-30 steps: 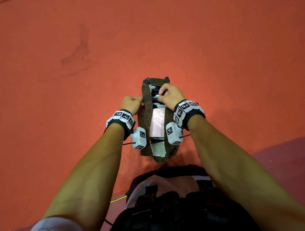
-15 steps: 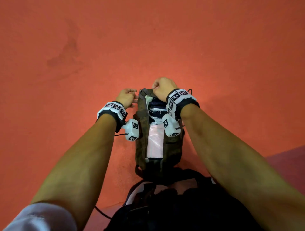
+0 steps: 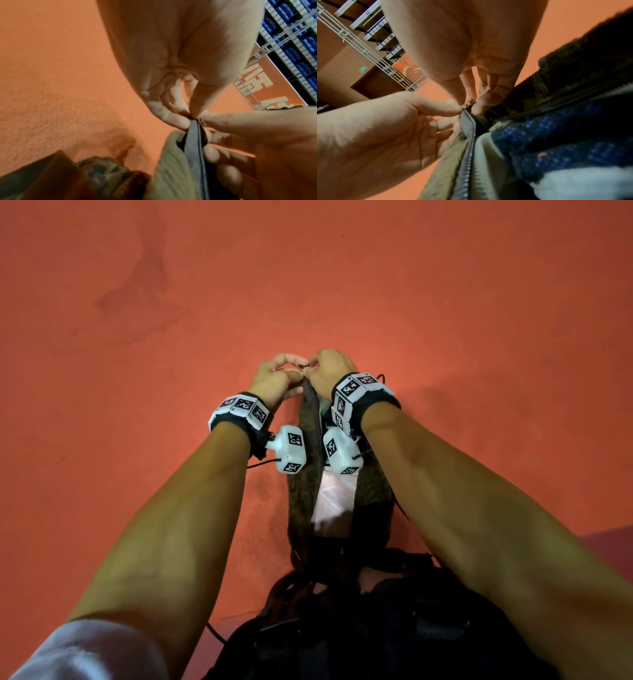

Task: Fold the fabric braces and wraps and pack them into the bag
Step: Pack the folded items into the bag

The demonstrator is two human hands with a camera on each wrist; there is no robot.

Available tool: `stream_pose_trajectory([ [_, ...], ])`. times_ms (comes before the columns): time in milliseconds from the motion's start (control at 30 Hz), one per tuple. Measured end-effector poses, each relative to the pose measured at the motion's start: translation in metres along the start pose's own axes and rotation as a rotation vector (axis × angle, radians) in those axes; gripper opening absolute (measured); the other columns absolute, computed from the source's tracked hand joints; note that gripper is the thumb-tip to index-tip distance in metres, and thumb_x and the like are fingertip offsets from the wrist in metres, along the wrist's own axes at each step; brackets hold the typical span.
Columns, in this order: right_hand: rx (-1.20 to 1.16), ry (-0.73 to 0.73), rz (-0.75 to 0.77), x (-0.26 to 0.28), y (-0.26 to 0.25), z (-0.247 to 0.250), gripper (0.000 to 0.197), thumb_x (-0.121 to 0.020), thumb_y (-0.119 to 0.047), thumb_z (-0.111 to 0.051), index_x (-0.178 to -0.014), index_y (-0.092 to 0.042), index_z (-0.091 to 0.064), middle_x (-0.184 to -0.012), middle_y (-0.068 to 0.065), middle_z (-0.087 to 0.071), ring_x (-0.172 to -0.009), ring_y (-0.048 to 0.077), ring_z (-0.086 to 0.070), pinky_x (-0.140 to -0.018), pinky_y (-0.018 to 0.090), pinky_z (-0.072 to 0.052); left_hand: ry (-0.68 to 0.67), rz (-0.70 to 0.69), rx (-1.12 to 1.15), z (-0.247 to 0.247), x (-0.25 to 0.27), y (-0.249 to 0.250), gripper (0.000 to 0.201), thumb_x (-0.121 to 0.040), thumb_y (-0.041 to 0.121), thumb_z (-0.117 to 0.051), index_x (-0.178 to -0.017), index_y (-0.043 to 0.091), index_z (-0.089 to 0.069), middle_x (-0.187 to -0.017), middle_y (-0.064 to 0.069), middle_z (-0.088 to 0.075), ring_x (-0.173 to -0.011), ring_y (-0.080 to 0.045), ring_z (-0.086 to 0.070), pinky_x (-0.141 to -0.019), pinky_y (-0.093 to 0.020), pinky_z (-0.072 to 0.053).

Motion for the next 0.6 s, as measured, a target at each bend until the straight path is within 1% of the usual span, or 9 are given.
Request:
stream_pose_trajectory([
  [67,-0.052,0.026,-0.001,0.001,-0.001,0.003,0.011,-0.096,-0.026,-0.061,-0.094,-0.018,-0.068,-0.098,0.006,-0.069,-0.086,0.025,-0.065,-0.072,0.026,-0.047,0.010,0.003,0.050,0.003,0.002,0.003,0.030,-0.091,-0.010,-0.054,-0.098,0.018,-0.064,-0.087,-0.004,-0.067,-0.067,-0.011,-0.066,-0.062,-0.020,-0.058],
  [133,-0.092,0.047,0.008,0.003,-0.002,0.007,0.005,-0.092,-0.021,-0.064,-0.089,-0.023,-0.067,-0.096,0.004,-0.071,-0.083,0.022,-0.066,-0.071,0.025,-0.049,0.017,0.004,0.076,0.005,0.006,0.006,0.031,-0.090,-0.010,-0.057,-0.103,0.018,-0.062,-0.085,-0.004,-0.069,-0.065,-0.011,-0.067,-0.062,-0.021,-0.058],
  [233,-0.175,0.091,0.016,0.008,-0.003,0.014,0.013,-0.088,-0.016,-0.065,-0.095,-0.025,-0.070,-0.099,0.002,-0.070,-0.084,0.019,-0.066,-0.070,0.024,-0.050,0.028,-0.004,0.114,0.005,0.011,0.010,0.031,-0.090,-0.004,-0.064,-0.113,0.017,-0.060,-0.078,-0.002,-0.067,-0.064,-0.009,-0.066,-0.064,-0.022,-0.059],
  [333,-0.202,0.117,0.026,0.014,-0.004,0.018,0.015,-0.086,-0.014,-0.064,-0.095,-0.024,-0.070,-0.102,0.002,-0.069,-0.086,0.019,-0.066,-0.069,0.024,-0.049,0.057,-0.012,0.125,0.002,0.014,0.013,0.029,-0.092,-0.001,-0.064,-0.118,0.008,-0.057,-0.077,-0.001,-0.065,-0.062,-0.005,-0.066,-0.059,-0.018,-0.056],
  [400,-0.205,0.123,0.017,0.017,-0.004,0.021,0.017,-0.087,-0.012,-0.062,-0.097,-0.022,-0.070,-0.103,0.002,-0.069,-0.088,0.019,-0.065,-0.070,0.023,-0.046,0.062,-0.014,0.119,0.000,0.015,0.015,0.025,-0.092,-0.001,-0.064,-0.115,0.008,-0.057,-0.084,-0.003,-0.064,-0.068,-0.007,-0.066,-0.061,-0.018,-0.056],
  [467,-0.187,0.109,0.014,0.020,-0.003,0.023,0.021,-0.086,-0.010,-0.062,-0.103,-0.021,-0.070,-0.104,0.003,-0.069,-0.091,0.021,-0.064,-0.073,0.025,-0.048,0.056,-0.020,0.124,-0.001,0.016,0.015,0.024,-0.090,-0.002,-0.066,-0.110,0.010,-0.059,-0.088,-0.003,-0.066,-0.073,-0.009,-0.067,-0.069,-0.021,-0.059],
  [500,-0.185,0.096,0.021,0.021,-0.003,0.024,0.023,-0.085,-0.008,-0.062,-0.102,-0.020,-0.070,-0.103,0.003,-0.070,-0.091,0.022,-0.065,-0.075,0.027,-0.050,0.057,-0.024,0.131,-0.002,0.016,0.015,0.025,-0.089,-0.002,-0.067,-0.109,0.011,-0.060,-0.090,-0.003,-0.067,-0.073,-0.009,-0.068,-0.073,-0.022,-0.059],
  [533,-0.189,0.092,0.030,0.023,-0.002,0.024,0.023,-0.083,-0.007,-0.062,-0.100,-0.020,-0.071,-0.100,0.004,-0.070,-0.090,0.022,-0.066,-0.075,0.029,-0.053,0.061,-0.028,0.136,-0.002,0.017,0.015,0.024,-0.089,-0.002,-0.068,-0.108,0.011,-0.061,-0.091,-0.003,-0.068,-0.073,-0.009,-0.069,-0.073,-0.023,-0.060],
  [600,-0.217,0.116,0.043,0.026,-0.001,0.023,0.019,-0.082,-0.009,-0.064,-0.093,-0.023,-0.068,-0.094,0.004,-0.071,-0.087,0.023,-0.068,-0.077,0.032,-0.057,0.061,-0.034,0.139,-0.002,0.019,0.017,0.017,-0.089,0.001,-0.069,-0.101,0.012,-0.063,-0.090,-0.003,-0.070,-0.071,-0.007,-0.069,-0.067,-0.020,-0.058],
])
Point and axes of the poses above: each hand's wrist, its own x-axis away from the middle knuckle, its own z-axis out of the back of the hand, y = z × x, the point moved 5 cm from there along -x, towards the middle knuckle
